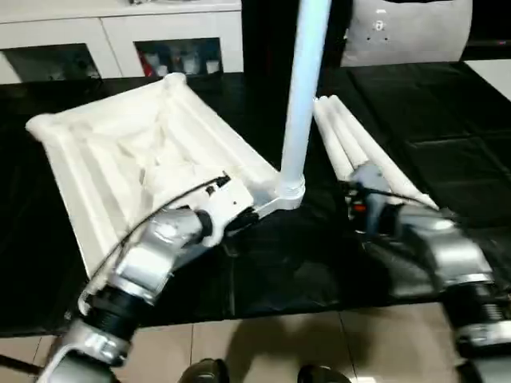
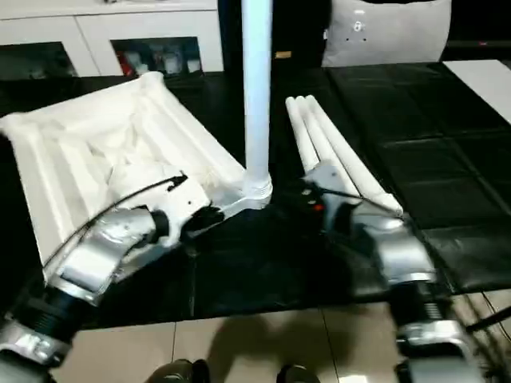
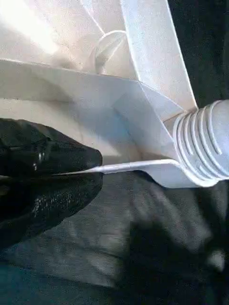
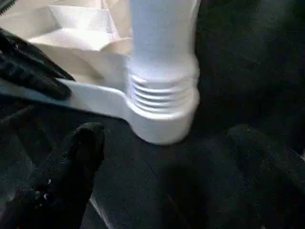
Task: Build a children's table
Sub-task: Rotate leg to tighten
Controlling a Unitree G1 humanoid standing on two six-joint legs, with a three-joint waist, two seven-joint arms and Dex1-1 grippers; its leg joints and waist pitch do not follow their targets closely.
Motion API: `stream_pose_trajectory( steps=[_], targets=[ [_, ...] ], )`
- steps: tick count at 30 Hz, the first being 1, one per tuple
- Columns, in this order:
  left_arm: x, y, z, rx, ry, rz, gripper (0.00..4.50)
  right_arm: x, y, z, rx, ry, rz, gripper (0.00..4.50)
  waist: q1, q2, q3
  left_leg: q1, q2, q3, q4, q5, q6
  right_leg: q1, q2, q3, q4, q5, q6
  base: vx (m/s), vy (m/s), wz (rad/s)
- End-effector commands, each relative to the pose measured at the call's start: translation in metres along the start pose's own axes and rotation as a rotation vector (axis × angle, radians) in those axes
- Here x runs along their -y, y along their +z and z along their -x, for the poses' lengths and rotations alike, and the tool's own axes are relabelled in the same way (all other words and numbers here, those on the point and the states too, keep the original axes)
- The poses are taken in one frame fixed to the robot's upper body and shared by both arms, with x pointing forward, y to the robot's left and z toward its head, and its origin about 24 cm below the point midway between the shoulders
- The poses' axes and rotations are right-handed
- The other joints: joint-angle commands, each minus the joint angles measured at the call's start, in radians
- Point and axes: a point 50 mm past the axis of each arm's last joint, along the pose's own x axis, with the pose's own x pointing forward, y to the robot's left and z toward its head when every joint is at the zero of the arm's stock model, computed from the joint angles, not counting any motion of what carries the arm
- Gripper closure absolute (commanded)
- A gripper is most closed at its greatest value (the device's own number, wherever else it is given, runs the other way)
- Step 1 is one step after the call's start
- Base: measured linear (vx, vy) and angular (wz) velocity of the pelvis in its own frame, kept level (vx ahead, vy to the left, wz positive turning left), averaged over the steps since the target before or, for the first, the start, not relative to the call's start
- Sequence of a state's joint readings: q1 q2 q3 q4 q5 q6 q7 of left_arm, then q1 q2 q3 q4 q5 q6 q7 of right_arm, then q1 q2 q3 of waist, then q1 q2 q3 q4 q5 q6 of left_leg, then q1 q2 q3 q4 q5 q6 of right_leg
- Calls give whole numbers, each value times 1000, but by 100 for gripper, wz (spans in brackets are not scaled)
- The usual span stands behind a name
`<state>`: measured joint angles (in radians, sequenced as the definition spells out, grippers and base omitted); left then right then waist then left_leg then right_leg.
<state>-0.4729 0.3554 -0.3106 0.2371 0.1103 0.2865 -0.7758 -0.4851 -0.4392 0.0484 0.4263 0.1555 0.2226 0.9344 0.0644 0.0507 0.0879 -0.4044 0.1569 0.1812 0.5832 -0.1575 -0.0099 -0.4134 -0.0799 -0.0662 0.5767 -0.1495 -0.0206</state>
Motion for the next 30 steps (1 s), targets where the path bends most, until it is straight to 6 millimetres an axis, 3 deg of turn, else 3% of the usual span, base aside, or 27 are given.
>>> stream_pose_trajectory(
  steps=[1, 5, 11, 16, 24, 30],
  targets=[
    [4, 2, 0, 1, -87, -67, 450, 2, 11, 5, 28, 26, 53, 7, 4, -4, -71, 31, 70, -29, -72, -303, 59, 45, -71, 43, -70, -297, -198, 0, 0, 0],
    [5, -1, 3, 4, -157, -100, 450, 5, 15, 9, 27, 56, 97, 7, 5, -4, -68, 33, 72, -30, -74, -330, 45, 43, -73, 43, -71, -326, -198, 0, 0, 0],
    [12, -10, 8, -12, -342, -228, 450, 4, 21, 11, -6, 149, 230, 7, 20, -6, -69, 38, 75, -26, -73, -327, 47, 38, -74, 46, -69, -328, -202, 0, 0, 0],
    [12, -9, 9, -2, -360, -243, 450, -2, 19, 9, -7, 237, 228, 7, 28, -9, -71, 37, 77, -26, -75, -322, 42, 42, -74, 46, -62, -295, -214, 0, 0, 0],
    [17, -6, 8, 31, -409, -265, 450, -19, 11, 2, -16, 387, 204, 7, 31, -10, -71, 35, 79, -27, -75, -317, 50, 42, -77, 46, -63, -322, -210, 0, 0, 0],
    [19, -4, 7, 43, -417, -267, 450, -19, 8, -3, -18, 374, 153, 56, 31, -9, -70, 37, 79, -26, -76, -321, 43, 40, -77, 47, -64, -332, -208, 0, 0, 0]
  ],
)
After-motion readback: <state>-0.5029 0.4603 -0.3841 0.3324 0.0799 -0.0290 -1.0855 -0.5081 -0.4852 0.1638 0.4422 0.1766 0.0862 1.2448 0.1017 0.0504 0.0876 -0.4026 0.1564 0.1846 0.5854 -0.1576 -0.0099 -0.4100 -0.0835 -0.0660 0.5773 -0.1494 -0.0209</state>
